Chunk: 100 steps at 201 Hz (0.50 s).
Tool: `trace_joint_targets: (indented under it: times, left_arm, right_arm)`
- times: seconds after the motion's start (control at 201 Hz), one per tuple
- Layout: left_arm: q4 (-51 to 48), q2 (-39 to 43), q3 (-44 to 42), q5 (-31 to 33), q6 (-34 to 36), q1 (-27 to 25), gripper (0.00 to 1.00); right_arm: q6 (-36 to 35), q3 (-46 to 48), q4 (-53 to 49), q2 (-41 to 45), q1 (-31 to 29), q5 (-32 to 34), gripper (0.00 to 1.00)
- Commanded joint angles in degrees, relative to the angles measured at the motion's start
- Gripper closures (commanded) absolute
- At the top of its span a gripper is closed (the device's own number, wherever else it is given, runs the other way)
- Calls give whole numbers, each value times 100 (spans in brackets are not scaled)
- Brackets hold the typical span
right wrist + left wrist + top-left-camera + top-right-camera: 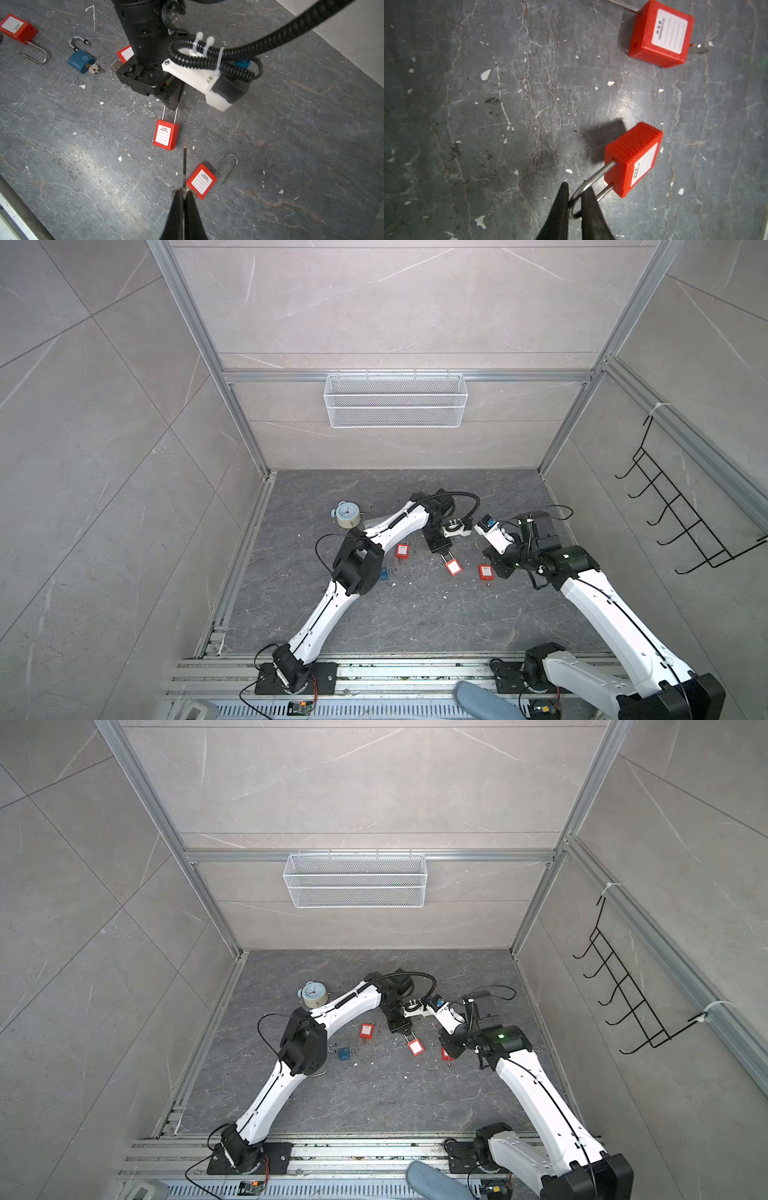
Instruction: Lock with the key
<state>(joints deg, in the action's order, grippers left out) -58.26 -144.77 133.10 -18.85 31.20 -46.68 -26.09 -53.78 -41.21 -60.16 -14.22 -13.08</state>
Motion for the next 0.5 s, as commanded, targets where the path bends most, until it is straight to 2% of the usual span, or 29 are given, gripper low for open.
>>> trace_joint_targets:
  times: [0.0,0.105,0.214,0.428,0.493]
  left_arm:
    - [249,-189,190,519,-71,-35,85]
    - [375,-170,159,399,-39,-26,84]
    - [543,-24,80,413,-18,12,73]
    - [1132,533,-274,237,-235,288,63]
    - [1450,895,-613,129,-406,427,61]
  right_arm:
    - [218,44,110,-52,24,-133,100]
    - [312,43,123,-116,16,-213,100]
    - [434,25,126,-162,16,-232,100]
    - [724,-39,190,-211,16,-351,100]
    - [807,-93,148,-230,20,-390,100]
